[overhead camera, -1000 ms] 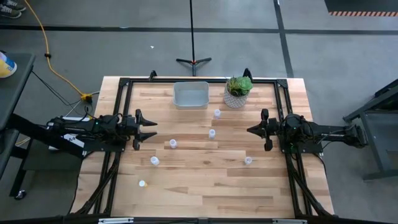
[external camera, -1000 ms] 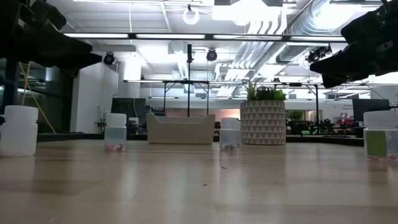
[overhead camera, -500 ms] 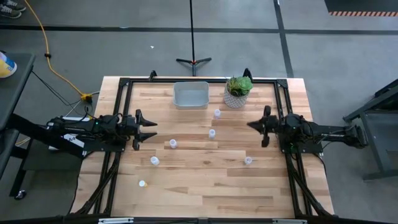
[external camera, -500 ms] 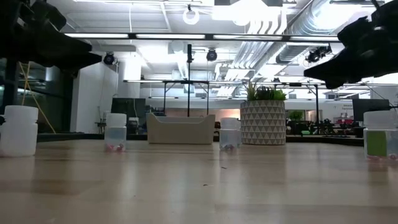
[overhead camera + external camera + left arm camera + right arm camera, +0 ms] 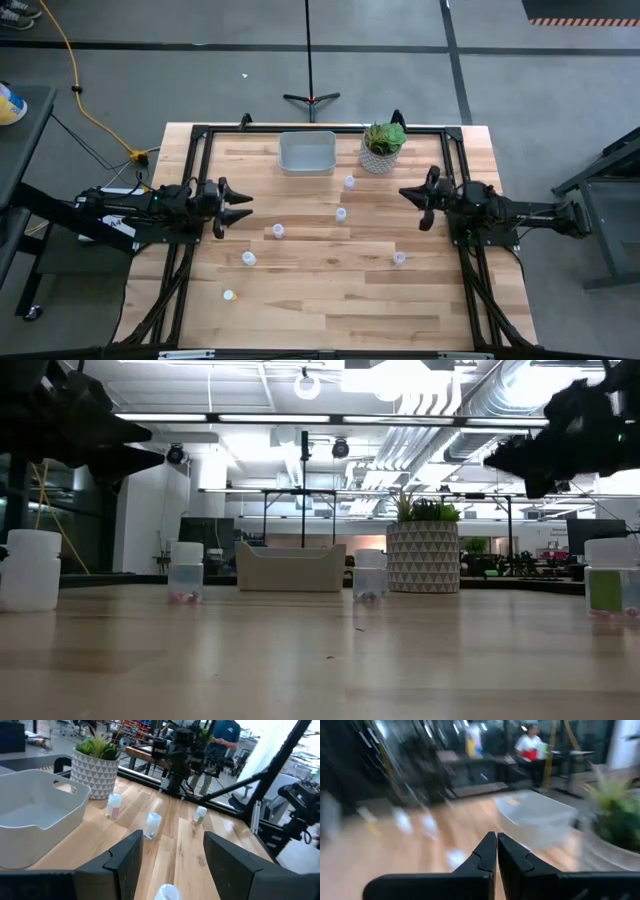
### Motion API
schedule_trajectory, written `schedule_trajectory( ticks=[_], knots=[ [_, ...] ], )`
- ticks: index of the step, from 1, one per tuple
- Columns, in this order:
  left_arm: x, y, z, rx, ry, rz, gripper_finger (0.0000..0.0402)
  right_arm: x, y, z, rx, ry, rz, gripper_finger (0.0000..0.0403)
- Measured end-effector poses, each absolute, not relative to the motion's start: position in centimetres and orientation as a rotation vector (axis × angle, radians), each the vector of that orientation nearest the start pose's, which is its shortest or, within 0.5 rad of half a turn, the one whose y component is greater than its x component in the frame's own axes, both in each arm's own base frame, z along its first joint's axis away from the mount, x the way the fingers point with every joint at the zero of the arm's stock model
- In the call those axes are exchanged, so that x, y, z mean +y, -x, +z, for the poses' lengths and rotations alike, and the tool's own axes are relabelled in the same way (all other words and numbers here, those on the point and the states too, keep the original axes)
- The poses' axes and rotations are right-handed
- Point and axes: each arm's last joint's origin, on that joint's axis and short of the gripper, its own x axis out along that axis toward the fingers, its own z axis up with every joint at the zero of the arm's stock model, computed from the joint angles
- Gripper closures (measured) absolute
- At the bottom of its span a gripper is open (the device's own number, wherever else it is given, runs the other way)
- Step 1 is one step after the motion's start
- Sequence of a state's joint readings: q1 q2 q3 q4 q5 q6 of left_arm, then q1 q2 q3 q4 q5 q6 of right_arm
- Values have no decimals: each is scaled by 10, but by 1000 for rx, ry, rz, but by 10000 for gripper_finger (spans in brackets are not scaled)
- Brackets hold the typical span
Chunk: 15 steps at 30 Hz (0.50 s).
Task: Pick and place pill bottles into a basket
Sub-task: Put the white pill bottle into the gray bin
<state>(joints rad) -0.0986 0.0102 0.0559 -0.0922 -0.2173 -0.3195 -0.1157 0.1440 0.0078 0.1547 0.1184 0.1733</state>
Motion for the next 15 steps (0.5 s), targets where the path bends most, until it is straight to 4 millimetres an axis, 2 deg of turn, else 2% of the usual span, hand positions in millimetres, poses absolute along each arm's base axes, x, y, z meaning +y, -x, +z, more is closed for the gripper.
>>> schedule_trajectory(
  ticks=[4,8,15],
  knots=[
    [-3,-94,174,14,317,128,158,-14,-105,175,-111,-416,-154,396],
    [-3,-94,175,7,318,133,158,-11,-105,181,-162,-513,-50,396],
    [-3,-94,176,-8,319,135,158,-14,-103,187,-262,-728,-89,396]
  ],
)
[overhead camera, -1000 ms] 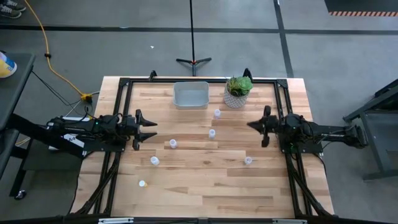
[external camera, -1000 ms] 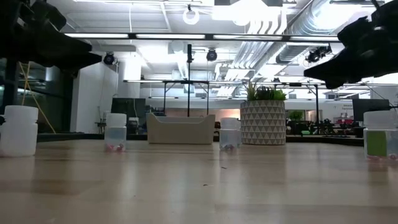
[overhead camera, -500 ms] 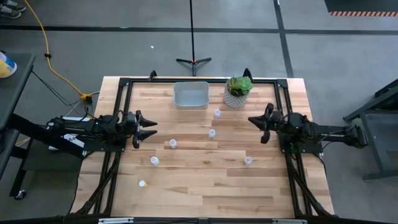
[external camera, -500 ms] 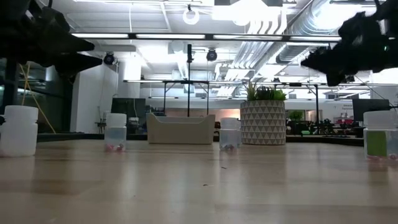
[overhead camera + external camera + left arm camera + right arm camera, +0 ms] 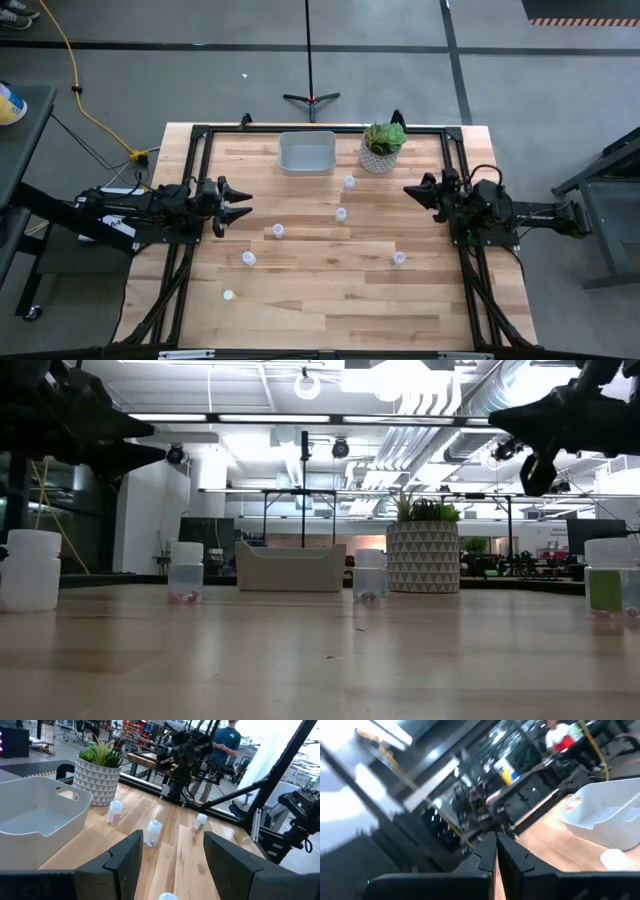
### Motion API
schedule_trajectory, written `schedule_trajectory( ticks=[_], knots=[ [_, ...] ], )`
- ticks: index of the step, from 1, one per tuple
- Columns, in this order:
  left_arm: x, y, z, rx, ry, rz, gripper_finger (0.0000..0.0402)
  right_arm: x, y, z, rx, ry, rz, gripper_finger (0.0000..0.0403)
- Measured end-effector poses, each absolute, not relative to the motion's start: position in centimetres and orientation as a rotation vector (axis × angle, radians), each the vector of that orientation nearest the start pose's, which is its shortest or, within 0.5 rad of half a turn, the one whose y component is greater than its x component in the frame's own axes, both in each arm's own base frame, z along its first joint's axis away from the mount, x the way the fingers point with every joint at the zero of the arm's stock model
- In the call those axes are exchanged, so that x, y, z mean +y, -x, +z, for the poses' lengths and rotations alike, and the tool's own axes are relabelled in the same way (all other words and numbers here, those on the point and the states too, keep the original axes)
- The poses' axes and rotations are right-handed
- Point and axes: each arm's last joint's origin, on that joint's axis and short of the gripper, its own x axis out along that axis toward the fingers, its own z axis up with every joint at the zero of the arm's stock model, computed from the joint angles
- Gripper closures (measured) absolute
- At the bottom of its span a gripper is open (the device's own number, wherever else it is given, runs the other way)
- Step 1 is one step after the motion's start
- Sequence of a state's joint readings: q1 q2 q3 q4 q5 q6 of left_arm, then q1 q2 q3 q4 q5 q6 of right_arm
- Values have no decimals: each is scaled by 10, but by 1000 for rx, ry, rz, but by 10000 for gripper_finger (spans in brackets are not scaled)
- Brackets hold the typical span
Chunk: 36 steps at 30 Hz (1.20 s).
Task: Pick and place pill bottles into a basket
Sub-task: Put the white pill bottle into the gray bin
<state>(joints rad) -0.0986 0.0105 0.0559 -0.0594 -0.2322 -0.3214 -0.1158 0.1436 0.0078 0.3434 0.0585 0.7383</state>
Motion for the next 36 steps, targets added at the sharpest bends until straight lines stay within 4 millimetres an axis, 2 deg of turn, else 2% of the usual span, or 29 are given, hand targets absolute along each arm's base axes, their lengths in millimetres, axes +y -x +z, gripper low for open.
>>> schedule_trajectory(
  ticks=[5,10,13,16,21,25,29,32,36],
  knots=[
    [-2,-94,176,-8,316,157,158,-18,-105,182,-262,-748,-240,396],
    [-1,-94,176,-13,315,198,158,-20,-108,185,-276,-748,-315,383],
    [0,-94,174,3,311,220,158,-21,-111,210,-334,-698,-316,351],
    [0,-94,174,1,311,227,158,-21,-119,238,-314,-612,-318,311],
    [0,-94,174,0,311,231,158,-20,-148,264,-83,-393,-379,247],
    [0,-94,174,0,311,232,158,-20,-177,272,82,-310,-392,196],
    [0,-94,174,0,311,231,158,-21,-207,276,159,-257,-391,149],
    [0,-94,174,0,311,232,158,-23,-228,271,229,-219,-388,128],
    [0,-94,174,0,311,233,158,-24,-253,253,331,-197,-388,122]
  ],
)
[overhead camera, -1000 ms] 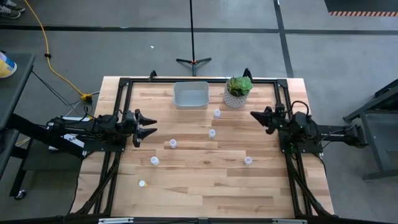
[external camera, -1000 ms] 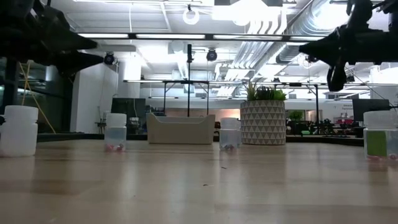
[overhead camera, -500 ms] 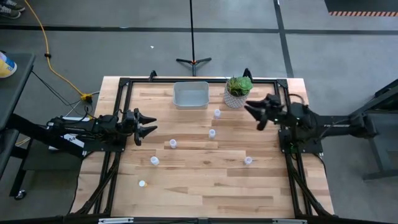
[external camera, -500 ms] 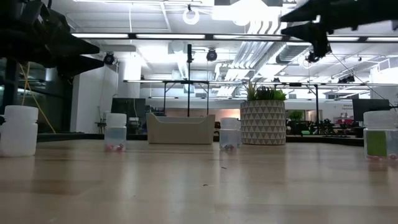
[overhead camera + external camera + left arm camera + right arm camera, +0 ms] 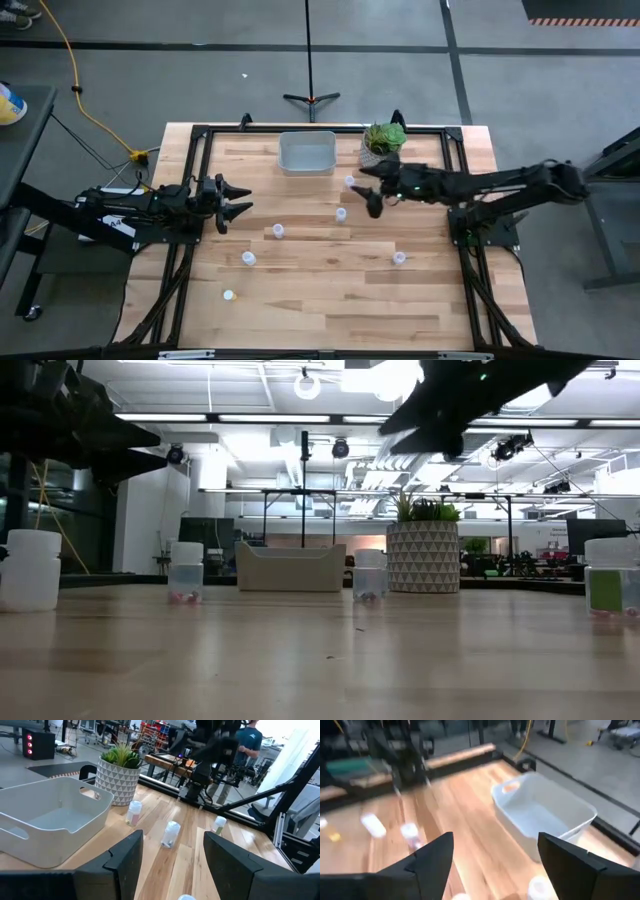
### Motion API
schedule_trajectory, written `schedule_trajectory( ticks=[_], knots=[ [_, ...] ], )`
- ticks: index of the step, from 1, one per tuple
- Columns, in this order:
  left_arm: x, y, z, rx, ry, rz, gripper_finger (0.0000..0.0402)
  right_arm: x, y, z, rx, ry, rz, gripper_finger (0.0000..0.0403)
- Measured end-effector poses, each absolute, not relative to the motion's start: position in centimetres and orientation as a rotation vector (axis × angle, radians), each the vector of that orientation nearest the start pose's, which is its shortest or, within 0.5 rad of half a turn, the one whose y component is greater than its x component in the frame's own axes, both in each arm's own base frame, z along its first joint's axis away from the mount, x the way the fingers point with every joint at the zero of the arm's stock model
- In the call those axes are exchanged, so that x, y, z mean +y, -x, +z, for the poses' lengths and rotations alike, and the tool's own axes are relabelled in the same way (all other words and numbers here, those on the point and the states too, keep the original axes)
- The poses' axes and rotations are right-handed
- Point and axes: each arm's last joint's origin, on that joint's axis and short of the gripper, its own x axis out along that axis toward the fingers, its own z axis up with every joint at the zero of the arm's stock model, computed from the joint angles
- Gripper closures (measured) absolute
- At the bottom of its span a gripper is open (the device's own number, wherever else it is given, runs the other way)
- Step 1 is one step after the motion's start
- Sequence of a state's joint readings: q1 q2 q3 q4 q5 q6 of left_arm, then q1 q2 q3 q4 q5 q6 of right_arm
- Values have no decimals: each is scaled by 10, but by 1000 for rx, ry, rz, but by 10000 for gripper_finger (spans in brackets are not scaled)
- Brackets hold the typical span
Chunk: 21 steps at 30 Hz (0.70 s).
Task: Pick and place pill bottles into a basket
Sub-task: Put the white pill bottle into the gray bin
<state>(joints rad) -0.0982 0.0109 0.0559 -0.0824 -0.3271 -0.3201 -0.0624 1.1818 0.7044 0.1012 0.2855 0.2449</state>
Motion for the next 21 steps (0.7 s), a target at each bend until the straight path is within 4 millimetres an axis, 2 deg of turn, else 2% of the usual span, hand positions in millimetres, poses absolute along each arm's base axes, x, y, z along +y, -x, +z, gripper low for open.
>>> schedule_trajectory(
  ticks=[7,15,21],
  knots=[
    [0,-94,174,-1,311,233,158,-28,-277,214,485,-153,-479,121],
    [0,-94,174,0,311,233,158,-36,-290,177,617,-91,-576,121],
    [0,-94,174,0,311,233,158,-51,-296,157,615,-162,-680,121]
  ],
)
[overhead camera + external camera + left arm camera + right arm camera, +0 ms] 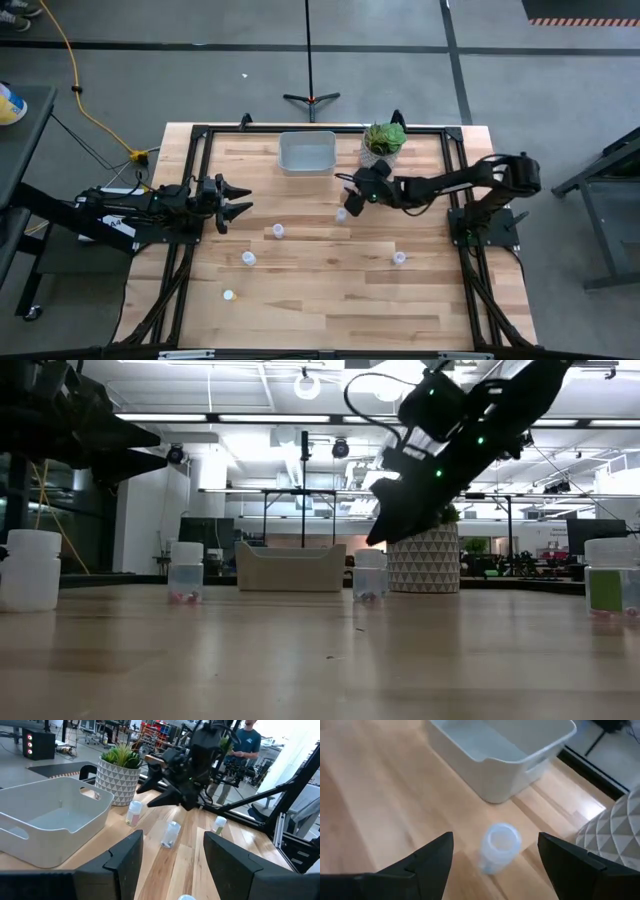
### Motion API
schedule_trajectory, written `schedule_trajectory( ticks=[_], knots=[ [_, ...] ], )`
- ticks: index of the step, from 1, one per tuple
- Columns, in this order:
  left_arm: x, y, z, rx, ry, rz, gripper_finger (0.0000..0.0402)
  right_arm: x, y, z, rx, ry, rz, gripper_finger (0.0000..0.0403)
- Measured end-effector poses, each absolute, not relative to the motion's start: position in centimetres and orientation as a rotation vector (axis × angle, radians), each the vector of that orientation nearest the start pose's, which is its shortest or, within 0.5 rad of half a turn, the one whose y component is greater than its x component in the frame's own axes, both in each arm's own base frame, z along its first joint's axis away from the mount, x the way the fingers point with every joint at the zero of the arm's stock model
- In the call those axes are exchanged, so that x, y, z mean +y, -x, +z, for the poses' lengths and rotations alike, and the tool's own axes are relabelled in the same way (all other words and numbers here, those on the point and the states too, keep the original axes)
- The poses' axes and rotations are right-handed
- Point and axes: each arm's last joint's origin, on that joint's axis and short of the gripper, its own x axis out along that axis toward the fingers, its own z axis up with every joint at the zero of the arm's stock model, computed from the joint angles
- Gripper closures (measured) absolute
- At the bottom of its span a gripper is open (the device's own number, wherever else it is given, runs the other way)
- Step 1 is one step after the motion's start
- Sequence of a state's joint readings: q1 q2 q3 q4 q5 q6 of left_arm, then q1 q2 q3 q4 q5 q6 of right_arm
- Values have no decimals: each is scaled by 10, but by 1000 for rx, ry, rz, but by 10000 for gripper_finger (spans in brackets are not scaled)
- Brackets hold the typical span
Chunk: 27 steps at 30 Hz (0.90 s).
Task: Pick and place pill bottles into a basket
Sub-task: Put the white pill bottle into the gray bin
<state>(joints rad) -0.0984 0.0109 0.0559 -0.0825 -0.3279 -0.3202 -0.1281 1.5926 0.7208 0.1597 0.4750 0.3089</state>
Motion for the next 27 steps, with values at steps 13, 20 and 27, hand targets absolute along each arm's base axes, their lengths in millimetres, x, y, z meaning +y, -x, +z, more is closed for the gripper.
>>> schedule_trajectory(
  ticks=[13,20,27],
  knots=[
    [0,-94,174,-1,311,233,158,-71,-299,137,648,-258,-684,121],
    [0,-94,174,-1,311,233,158,-73,-299,136,646,-264,-697,123],
    [0,-94,174,-1,311,233,158,-73,-302,128,651,-275,-664,161]
  ],
)
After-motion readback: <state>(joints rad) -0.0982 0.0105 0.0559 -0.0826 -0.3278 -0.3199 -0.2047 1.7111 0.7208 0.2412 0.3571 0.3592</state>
